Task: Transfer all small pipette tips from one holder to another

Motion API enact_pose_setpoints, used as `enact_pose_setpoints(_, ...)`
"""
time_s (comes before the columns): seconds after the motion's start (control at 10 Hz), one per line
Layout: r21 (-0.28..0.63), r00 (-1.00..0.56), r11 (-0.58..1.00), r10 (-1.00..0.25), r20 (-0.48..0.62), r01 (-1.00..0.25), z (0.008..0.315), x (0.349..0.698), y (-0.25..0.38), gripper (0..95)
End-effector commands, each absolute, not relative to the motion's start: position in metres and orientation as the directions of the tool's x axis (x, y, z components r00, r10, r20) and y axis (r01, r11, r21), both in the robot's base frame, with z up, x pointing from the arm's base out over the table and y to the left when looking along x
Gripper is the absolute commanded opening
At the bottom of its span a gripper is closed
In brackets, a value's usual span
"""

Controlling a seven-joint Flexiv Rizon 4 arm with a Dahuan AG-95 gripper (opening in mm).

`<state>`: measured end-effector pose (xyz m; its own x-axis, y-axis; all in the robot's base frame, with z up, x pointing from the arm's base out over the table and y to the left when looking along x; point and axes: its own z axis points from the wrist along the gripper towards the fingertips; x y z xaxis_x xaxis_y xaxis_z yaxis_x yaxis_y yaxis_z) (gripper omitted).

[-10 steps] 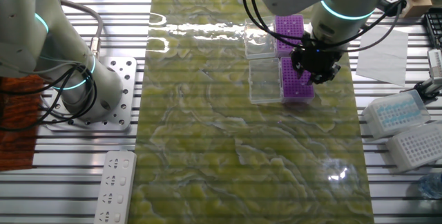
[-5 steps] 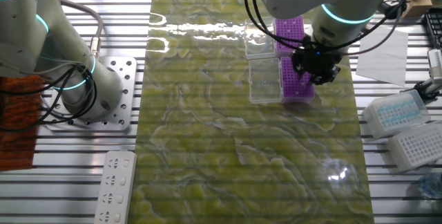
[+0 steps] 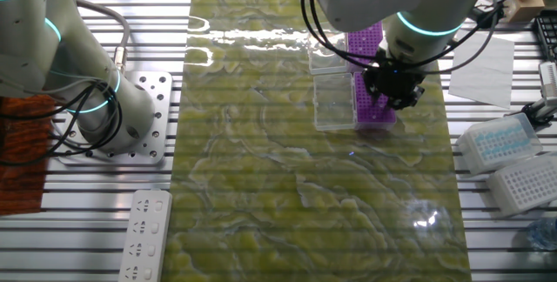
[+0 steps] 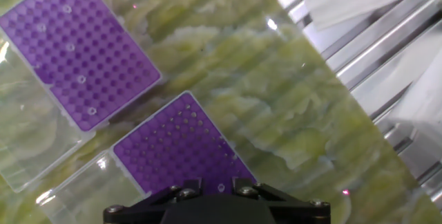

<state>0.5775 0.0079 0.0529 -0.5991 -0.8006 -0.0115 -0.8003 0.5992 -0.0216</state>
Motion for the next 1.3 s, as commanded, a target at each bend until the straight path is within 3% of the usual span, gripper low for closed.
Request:
enact_pose_setpoints(0.1, -0.021, -0.599, 0.6, -0.8, -0.021, -0.8, 0.051, 0.578, 0.006, 0.0)
enact_pose_setpoints(0.5, -0.021, -0.604, 0.605, -0.796, -0.021, -0.796, 0.05, 0.578, 0.006, 0.0)
enact_pose_setpoints(1.1, 0.017, -0.649, 0.65, -0.76, 0.031, -0.76, 0.098, 0.569, 0.025, 0.0)
enact_pose_setpoints(1.3, 0.022, -0.668, 0.669, -0.743, 0.035, -0.743, 0.102, 0.57, 0.034, 0.0)
